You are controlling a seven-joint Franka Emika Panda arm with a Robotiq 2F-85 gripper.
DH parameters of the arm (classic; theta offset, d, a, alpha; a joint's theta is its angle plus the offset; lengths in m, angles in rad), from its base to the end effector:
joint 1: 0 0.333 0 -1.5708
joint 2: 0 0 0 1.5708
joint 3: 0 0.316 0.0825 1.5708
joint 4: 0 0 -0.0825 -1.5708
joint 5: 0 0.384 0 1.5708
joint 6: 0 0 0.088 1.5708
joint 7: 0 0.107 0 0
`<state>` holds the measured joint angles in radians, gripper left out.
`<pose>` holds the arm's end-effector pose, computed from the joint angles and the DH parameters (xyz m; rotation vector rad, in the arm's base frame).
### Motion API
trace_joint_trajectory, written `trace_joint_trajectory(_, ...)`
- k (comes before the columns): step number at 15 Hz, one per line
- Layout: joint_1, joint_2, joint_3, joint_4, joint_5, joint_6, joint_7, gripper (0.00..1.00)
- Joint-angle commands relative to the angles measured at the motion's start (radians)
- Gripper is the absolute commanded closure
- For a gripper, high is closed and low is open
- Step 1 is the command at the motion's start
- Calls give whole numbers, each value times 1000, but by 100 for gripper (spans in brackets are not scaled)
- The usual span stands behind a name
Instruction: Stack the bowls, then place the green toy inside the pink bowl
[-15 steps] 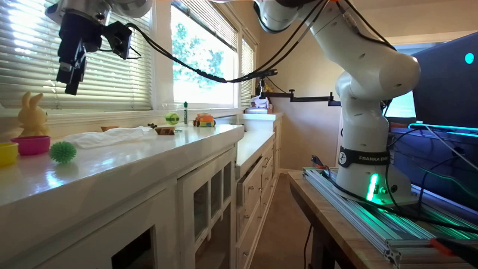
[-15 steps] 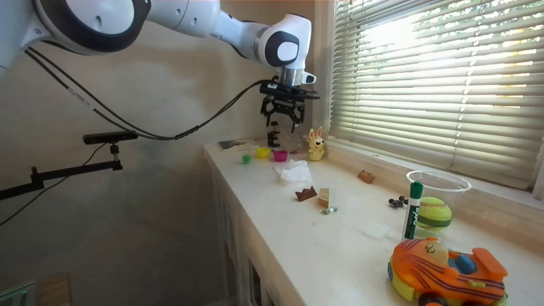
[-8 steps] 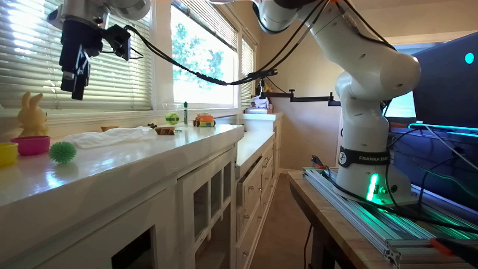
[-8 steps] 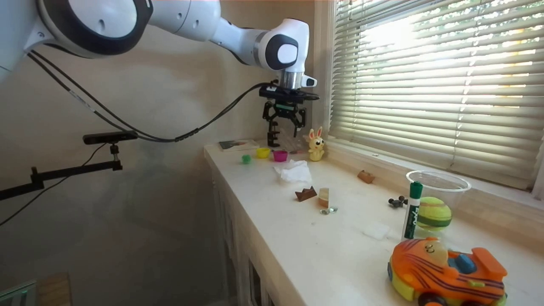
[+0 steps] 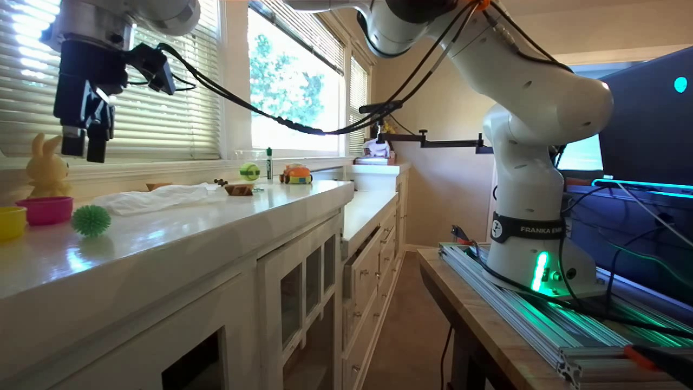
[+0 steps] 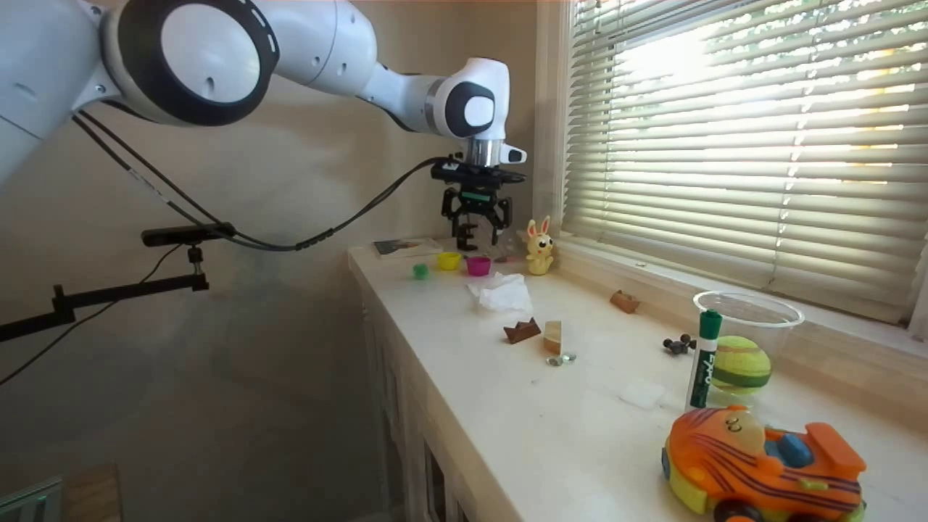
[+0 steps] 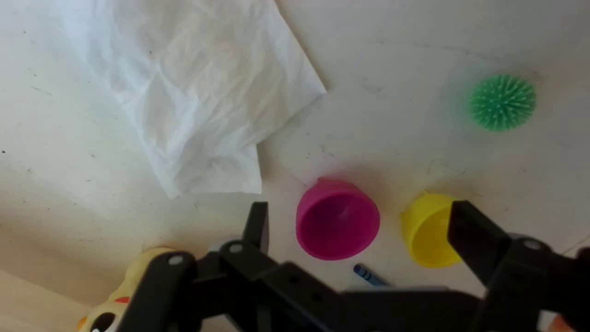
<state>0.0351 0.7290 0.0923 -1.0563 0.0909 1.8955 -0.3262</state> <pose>0.7596 0.0808 0.4181 -2.9392 -0.5997 -0.1916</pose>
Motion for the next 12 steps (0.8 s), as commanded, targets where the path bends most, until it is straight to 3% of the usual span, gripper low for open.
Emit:
trace_joint_trajectory(1, 23, 56, -16, 85, -46, -2, 56, 0)
trace_joint_trajectory(12, 39, 169, -12, 218, -35, 10, 42, 0)
